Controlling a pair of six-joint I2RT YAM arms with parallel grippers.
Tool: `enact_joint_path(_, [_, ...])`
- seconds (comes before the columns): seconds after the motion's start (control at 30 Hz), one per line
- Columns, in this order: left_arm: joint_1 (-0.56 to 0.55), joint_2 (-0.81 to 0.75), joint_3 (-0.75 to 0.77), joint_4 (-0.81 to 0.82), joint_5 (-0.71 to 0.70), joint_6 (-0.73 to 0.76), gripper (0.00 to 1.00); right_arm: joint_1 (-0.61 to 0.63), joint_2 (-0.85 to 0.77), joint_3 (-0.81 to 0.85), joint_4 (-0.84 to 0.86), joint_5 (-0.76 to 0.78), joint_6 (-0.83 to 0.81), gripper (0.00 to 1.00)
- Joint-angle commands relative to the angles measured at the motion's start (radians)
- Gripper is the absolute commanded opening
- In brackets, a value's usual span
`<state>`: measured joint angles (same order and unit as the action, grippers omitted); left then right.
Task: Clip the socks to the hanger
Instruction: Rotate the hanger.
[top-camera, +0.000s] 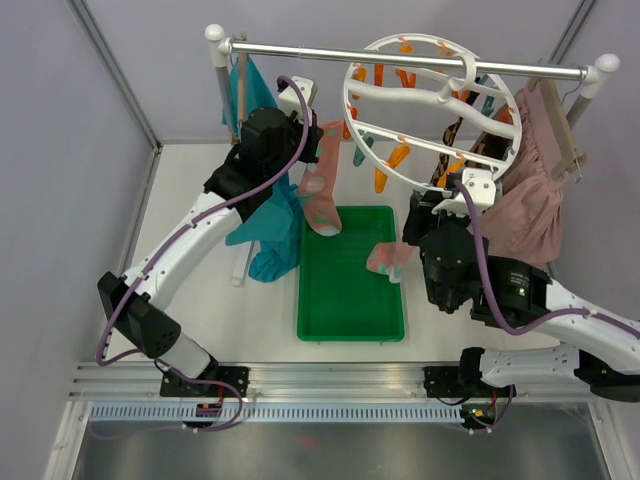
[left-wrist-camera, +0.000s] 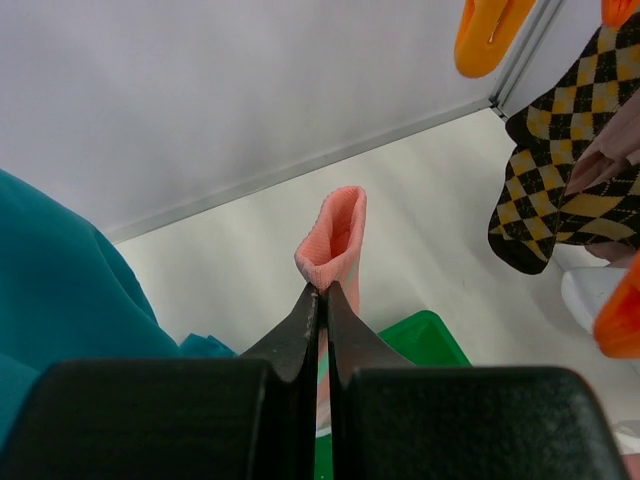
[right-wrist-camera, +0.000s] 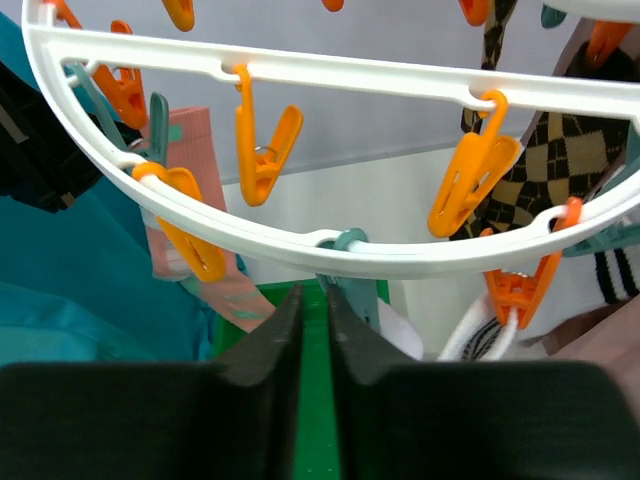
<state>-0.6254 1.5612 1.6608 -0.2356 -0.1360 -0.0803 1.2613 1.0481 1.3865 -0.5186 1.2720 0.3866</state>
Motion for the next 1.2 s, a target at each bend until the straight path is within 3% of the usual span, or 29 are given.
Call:
enact_joint_path(0.0, [0.007,-0.032,-0.003,0.050,0.026,0.005,0.02,0.006,-0.016,0.046,-0.093,-0.049,0.058,0.28])
enact_joint_path(0.1, [0.007,-0.030,-0.003,0.048,0.030,0.004,0.02,0.006,0.045,0.133,-0.199,-0.108,0.103,0.38])
enact_joint_path(0.23, [0.007,-0.035,-0.006,0.045,0.030,0.002,0.02,0.006,0.118,0.190,-0.290,-0.077,0.144,0.41])
enact_joint_path(0.43, [0.009,-0.032,-0.006,0.048,0.038,0.001,0.02,-0.008,0.113,0.149,-0.221,-0.063,0.110,0.43])
enact_joint_path(0.6, [0.010,-0.033,-0.004,0.048,0.038,0.002,0.02,-0.026,0.110,0.157,-0.331,0.042,0.167,0.39])
enact_joint_path(0.87, [0.010,-0.035,-0.004,0.044,0.042,-0.001,0.02,-0.103,0.047,0.059,-0.369,0.133,0.207,0.35])
enact_joint_path(1.17, [0.010,-0.032,-0.003,0.044,0.067,-0.012,0.02,-0.140,-0.031,0.045,-0.469,0.230,0.264,0.34])
